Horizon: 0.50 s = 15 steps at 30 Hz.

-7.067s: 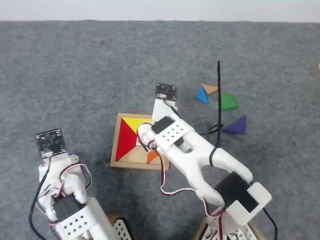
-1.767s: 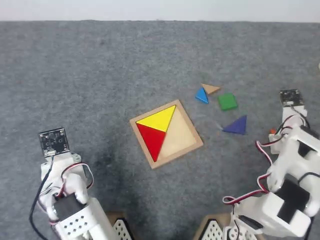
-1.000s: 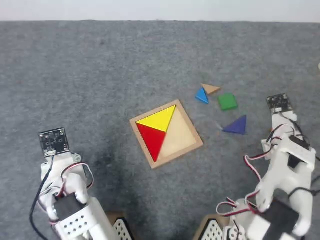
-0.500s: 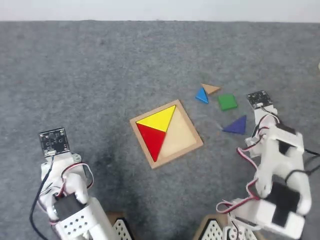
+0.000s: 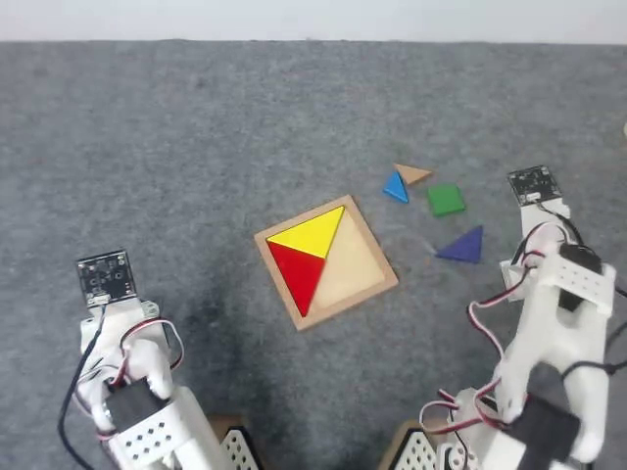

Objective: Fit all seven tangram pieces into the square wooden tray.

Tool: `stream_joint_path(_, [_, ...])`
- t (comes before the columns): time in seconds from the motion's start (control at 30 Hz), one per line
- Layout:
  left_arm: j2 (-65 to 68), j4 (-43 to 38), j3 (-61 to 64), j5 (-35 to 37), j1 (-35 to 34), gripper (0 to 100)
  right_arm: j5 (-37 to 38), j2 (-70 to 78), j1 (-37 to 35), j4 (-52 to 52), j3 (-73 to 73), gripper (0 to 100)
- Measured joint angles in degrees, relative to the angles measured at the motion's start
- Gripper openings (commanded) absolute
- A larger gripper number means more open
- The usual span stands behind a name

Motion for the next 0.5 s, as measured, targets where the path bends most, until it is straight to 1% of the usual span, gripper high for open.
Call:
stream_joint_path(0.2, [0.00,0.00,0.00,0.00,0.00,2,0.00,2.02,0.00,-0.26,0.26,17.0])
stream_joint_path(0.5, [0.00,0.00,0.00,0.00,0.00,2,0.00,19.87,0.53,-1.23,-6.95,17.0])
